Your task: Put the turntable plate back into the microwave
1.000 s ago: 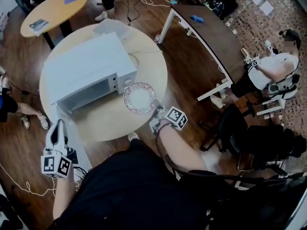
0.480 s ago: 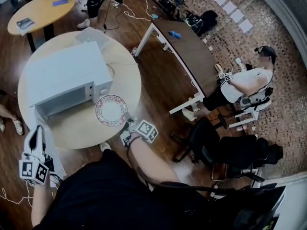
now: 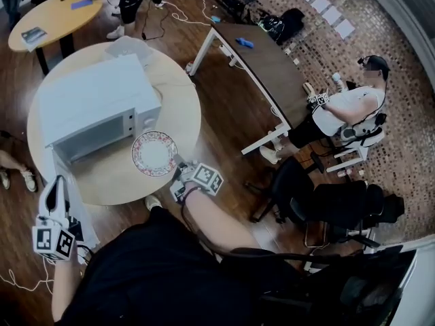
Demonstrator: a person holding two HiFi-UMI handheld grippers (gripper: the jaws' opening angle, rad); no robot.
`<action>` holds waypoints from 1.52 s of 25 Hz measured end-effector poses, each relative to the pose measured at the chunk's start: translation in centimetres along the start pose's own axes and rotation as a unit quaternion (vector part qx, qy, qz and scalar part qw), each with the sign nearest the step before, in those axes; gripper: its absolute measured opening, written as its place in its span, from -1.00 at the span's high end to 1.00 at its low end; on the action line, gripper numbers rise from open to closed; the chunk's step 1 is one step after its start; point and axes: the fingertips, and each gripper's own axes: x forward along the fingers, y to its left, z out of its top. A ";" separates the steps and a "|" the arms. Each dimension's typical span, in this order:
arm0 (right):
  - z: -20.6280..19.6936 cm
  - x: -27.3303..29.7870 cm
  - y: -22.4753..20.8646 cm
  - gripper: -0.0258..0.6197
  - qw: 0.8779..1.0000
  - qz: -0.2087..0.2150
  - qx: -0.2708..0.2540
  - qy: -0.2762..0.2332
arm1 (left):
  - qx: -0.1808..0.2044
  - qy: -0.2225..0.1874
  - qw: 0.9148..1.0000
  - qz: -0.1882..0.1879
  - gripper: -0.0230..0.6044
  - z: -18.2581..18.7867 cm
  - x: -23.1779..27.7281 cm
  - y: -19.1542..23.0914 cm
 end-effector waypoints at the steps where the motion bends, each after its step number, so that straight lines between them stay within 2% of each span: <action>1: -0.2 0.1 0.1 0.86 1.000 0.001 0.000 0.003 | 0.000 -0.003 1.000 0.000 0.91 0.1 0.0 -0.1; 16: -3.6 1.6 1.8 0.86 0.999 0.022 -0.008 0.036 | -0.011 -0.017 1.000 0.014 0.91 0.2 -1.8 0.0; 19: -4.2 1.8 2.2 0.86 0.999 0.024 -0.011 0.044 | 0.001 -0.011 1.000 0.019 0.91 0.2 -2.2 0.0; 32: -7.1 3.6 4.3 0.86 0.996 0.046 -0.012 0.080 | 0.002 -0.008 0.999 0.045 0.91 -0.2 -4.0 0.9; 36: -8.5 4.9 4.3 0.86 0.991 0.057 -0.034 0.114 | 0.007 -0.018 0.998 0.059 0.91 -0.4 -3.8 1.1; 38: -7.8 5.6 3.1 0.85 0.989 0.061 -0.060 0.123 | 0.000 -0.028 0.998 0.060 0.91 -1.0 -3.0 0.8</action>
